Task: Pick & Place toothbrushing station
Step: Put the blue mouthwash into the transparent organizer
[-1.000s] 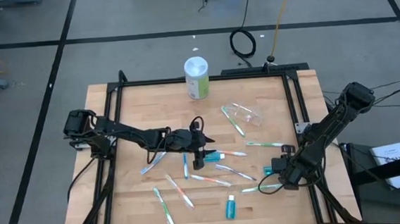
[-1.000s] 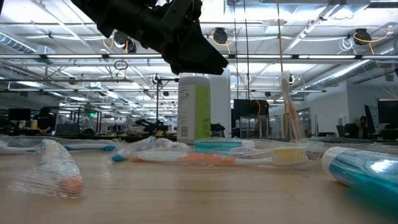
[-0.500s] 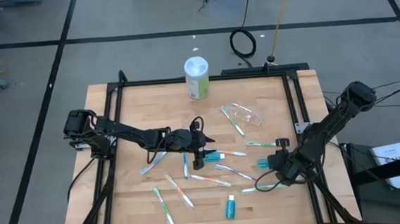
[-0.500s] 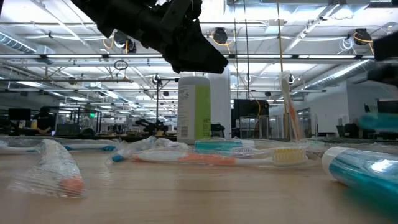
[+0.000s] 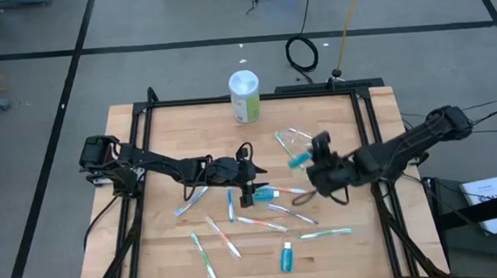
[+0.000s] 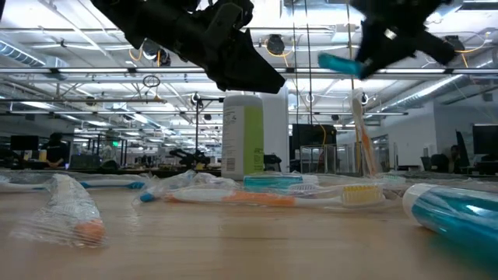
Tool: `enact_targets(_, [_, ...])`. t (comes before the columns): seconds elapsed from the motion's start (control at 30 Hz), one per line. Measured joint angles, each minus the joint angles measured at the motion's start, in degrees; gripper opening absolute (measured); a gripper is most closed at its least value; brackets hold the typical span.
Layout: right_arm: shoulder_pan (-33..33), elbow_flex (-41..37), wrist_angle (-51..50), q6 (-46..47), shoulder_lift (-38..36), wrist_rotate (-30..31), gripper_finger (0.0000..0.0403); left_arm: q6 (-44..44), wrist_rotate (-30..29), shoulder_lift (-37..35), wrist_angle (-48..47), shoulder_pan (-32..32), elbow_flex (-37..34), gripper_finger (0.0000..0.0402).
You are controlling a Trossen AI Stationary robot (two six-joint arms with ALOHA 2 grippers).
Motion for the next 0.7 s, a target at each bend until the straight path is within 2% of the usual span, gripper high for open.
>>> enact_targets(0.1, [-3.8,2.5,0.5,-11.4,-0.8,7.8,0.0087,0.2,0.0,0.0,-0.3,0.0,0.0,0.0186])
enact_targets(0.17, [-7.2,2.8,1.5,-19.8,-1.2,10.6,0.0087,0.9,0.0,0.0,-0.4,0.0,0.0,0.0186])
enact_targets(0.47, [-24.6,-1.8,11.2,-45.1,-0.9,9.8,0.0087,-0.2,0.0,0.0,-0.5,0.0,0.0,0.0186])
enact_targets(0.7, [-30.1,-11.0,21.9,-63.1,-0.9,8.4,0.0087,-0.3,0.0,0.0,-0.4,0.0,0.0,0.0186])
